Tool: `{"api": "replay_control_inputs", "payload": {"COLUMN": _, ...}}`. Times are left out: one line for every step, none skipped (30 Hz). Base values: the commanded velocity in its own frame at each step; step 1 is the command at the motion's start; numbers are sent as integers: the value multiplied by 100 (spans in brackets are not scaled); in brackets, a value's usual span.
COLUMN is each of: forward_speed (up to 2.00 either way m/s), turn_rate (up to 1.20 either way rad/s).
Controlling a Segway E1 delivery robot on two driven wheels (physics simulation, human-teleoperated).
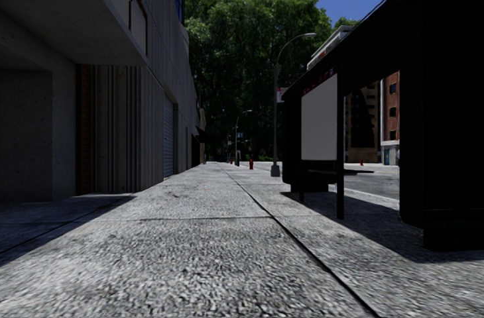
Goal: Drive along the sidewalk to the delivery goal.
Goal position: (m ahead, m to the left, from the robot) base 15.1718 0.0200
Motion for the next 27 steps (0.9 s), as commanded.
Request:
{"api": "replay_control_inputs", "payload": {"forward_speed": 200, "turn_rate": 0}}
{"api": "replay_control_inputs", "payload": {"forward_speed": 200, "turn_rate": 0}}
{"api": "replay_control_inputs", "payload": {"forward_speed": 200, "turn_rate": 0}}
{"api": "replay_control_inputs", "payload": {"forward_speed": 200, "turn_rate": 0}}
{"api": "replay_control_inputs", "payload": {"forward_speed": 200, "turn_rate": 0}}
{"api": "replay_control_inputs", "payload": {"forward_speed": 200, "turn_rate": 0}}
{"api": "replay_control_inputs", "payload": {"forward_speed": 200, "turn_rate": 0}}
{"api": "replay_control_inputs", "payload": {"forward_speed": 200, "turn_rate": 0}}
{"api": "replay_control_inputs", "payload": {"forward_speed": 200, "turn_rate": 0}}
{"api": "replay_control_inputs", "payload": {"forward_speed": 200, "turn_rate": 0}}
{"api": "replay_control_inputs", "payload": {"forward_speed": 200, "turn_rate": 0}}
{"api": "replay_control_inputs", "payload": {"forward_speed": 200, "turn_rate": 0}}
{"api": "replay_control_inputs", "payload": {"forward_speed": 200, "turn_rate": 0}}
{"api": "replay_control_inputs", "payload": {"forward_speed": 200, "turn_rate": 0}}
{"api": "replay_control_inputs", "payload": {"forward_speed": 200, "turn_rate": 0}}
{"api": "replay_control_inputs", "payload": {"forward_speed": 200, "turn_rate": 0}}
{"api": "replay_control_inputs", "payload": {"forward_speed": 200, "turn_rate": 0}}
{"api": "replay_control_inputs", "payload": {"forward_speed": 200, "turn_rate": 0}}
{"api": "replay_control_inputs", "payload": {"forward_speed": 200, "turn_rate": 0}}
{"api": "replay_control_inputs", "payload": {"forward_speed": 200, "turn_rate": 0}}
{"api": "replay_control_inputs", "payload": {"forward_speed": 200, "turn_rate": 0}}
{"api": "replay_control_inputs", "payload": {"forward_speed": 200, "turn_rate": 0}}
{"api": "replay_control_inputs", "payload": {"forward_speed": 200, "turn_rate": 0}}
{"api": "replay_control_inputs", "payload": {"forward_speed": 200, "turn_rate": 0}}
{"api": "replay_control_inputs", "payload": {"forward_speed": 200, "turn_rate": 0}}
{"api": "replay_control_inputs", "payload": {"forward_speed": 200, "turn_rate": 0}}
{"api": "replay_control_inputs", "payload": {"forward_speed": 200, "turn_rate": 0}}
